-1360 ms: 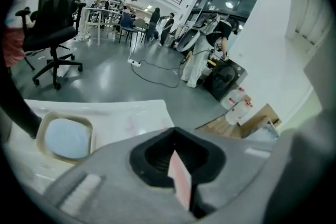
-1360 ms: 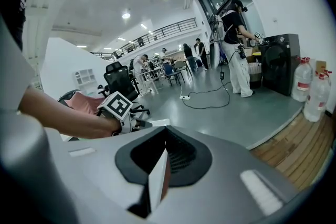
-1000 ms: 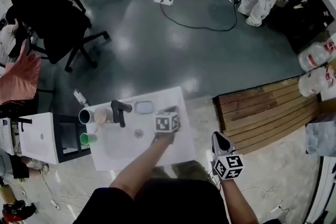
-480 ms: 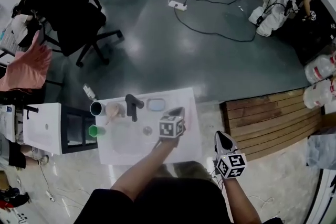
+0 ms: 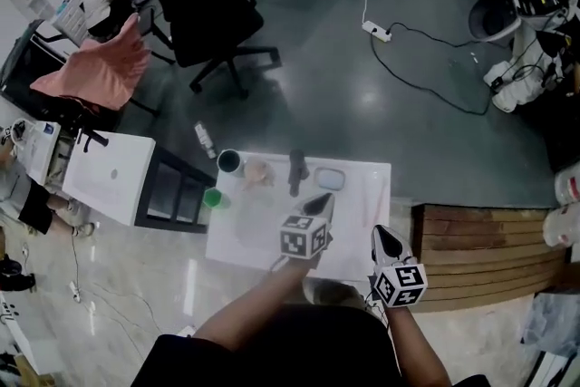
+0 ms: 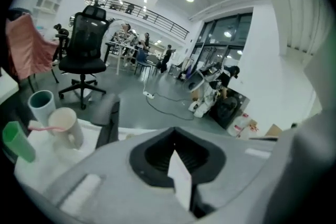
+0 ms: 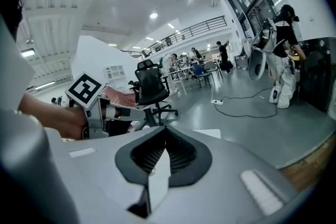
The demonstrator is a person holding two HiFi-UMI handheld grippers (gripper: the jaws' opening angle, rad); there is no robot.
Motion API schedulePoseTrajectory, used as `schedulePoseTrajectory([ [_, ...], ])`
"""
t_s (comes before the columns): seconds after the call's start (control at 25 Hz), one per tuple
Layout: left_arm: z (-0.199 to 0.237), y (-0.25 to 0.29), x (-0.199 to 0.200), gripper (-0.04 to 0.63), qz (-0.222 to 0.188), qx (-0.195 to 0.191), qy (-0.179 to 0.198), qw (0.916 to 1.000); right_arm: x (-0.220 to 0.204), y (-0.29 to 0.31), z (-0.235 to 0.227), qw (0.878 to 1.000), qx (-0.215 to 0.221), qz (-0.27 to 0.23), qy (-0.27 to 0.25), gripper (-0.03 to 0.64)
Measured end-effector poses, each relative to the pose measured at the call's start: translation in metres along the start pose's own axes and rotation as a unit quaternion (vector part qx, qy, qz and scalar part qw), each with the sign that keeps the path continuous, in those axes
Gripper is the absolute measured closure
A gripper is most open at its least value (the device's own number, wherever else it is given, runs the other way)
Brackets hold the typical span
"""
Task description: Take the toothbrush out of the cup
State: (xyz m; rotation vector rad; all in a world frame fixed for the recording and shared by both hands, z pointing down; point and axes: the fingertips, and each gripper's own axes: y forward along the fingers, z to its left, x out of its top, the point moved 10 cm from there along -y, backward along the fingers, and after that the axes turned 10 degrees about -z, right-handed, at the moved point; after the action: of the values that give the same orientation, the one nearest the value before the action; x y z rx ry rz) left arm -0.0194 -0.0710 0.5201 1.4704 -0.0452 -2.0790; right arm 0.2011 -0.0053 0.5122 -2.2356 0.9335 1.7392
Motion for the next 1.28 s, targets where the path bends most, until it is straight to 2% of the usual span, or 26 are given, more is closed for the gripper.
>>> schedulePoseTrajectory([
  [0.16, 0.040, -0.056, 0.014, 0.592, -0.034, 0.043, -0.020, 0.9983, 0.002, 0.029, 0.048, 0.999, 0.043, 0.009, -0.011, 0.614],
  [0.4, 0.096, -0.119, 0.018, 0.592, -0.071, 0.103, -0.037, 0.9915, 0.002, 0.066, 0.106, 0.995, 0.095, 0.018, -0.031, 0.615],
  [0.76, 0.172, -0.172, 0.013, 0.592, -0.080, 0.158, -0.057, 0.9825, -0.002, 0.116, 0.175, 0.988, 0.137, 0.041, -0.052, 0.614],
  [0.96, 0.204, -0.180, 0.005, 0.590, -0.073, 0.167, -0.064, 0.9812, -0.010, 0.135, 0.200, 0.987, 0.141, 0.056, -0.057, 0.615],
  [1.28, 0.249, -0.157, -0.018, 0.475, -0.046, 0.143, -0.064, 0.9865, -0.024, 0.157, 0.226, 0.988, 0.121, 0.073, -0.057, 0.615],
])
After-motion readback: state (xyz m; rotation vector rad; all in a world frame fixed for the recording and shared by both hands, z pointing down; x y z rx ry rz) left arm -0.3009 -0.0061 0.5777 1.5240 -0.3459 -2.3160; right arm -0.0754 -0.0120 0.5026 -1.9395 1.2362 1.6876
